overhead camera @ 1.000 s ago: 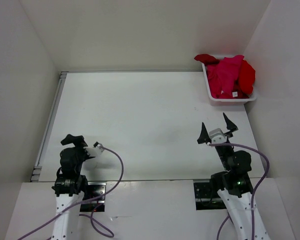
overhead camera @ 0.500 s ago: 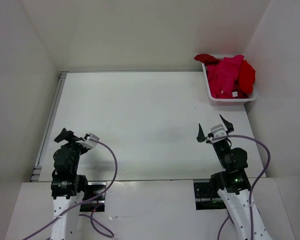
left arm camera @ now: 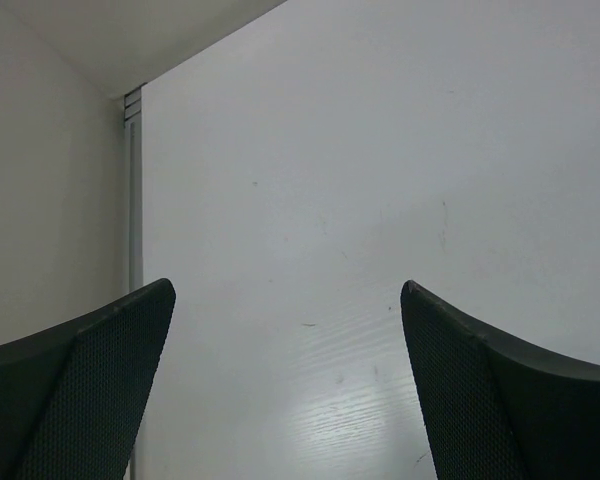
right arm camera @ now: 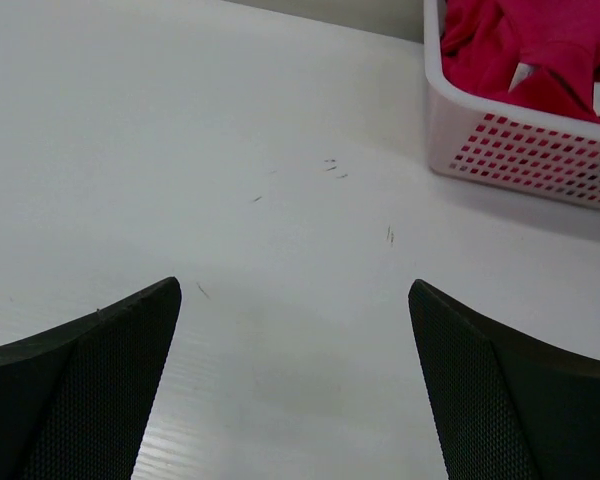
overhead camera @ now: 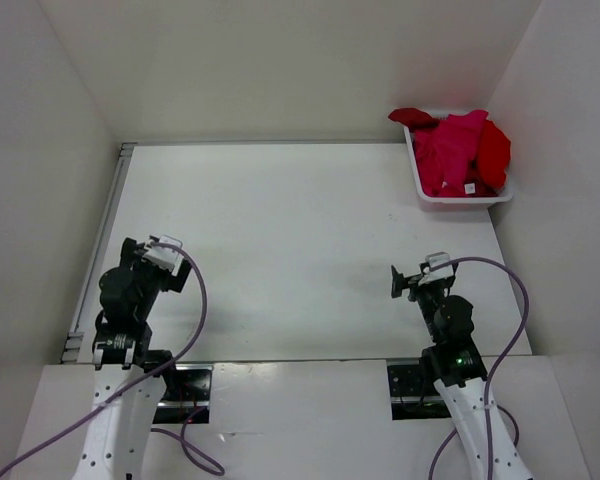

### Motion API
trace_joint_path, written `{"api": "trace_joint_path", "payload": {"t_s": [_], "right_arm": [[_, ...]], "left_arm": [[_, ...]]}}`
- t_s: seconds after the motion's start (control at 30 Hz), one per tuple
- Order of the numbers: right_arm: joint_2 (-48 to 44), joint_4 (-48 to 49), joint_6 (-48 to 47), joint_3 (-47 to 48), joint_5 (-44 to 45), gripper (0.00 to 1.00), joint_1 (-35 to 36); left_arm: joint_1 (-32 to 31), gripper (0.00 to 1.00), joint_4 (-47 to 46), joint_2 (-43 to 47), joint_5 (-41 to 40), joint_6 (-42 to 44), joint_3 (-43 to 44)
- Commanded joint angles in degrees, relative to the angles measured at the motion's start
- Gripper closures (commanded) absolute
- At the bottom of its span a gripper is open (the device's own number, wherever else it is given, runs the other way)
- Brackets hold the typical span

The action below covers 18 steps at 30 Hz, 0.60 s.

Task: Fold and stack the t-shirts
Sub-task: Grab crumpled tshirt from bin with the right arm

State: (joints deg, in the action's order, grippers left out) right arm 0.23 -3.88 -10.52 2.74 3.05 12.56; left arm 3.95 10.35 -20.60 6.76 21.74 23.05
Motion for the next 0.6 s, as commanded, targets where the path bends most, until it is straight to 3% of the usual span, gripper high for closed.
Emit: {"api": "trace_joint_path", "payload": {"t_s": [0.0, 0.3, 0.57], "right_arm": [[-4.7, 2.1, 8.2, -2.0, 3.7, 0.01, -0.5], [-4.7, 0.3, 8.2, -2.0, 4.2, 0.01, -0.5], [-4.7, 0.3, 8.2, -2.0, 4.2, 0.01, -0.5]], "left_arm": [[0.3, 0.00, -1.4, 1.9, 4.0, -3.5, 0.7], [0.3, 0.00, -0.3, 13.9, 4.8, -1.6, -3.6], [0.3, 0.00, 0.2, 13.3, 3.2, -1.9, -2.9]]}}
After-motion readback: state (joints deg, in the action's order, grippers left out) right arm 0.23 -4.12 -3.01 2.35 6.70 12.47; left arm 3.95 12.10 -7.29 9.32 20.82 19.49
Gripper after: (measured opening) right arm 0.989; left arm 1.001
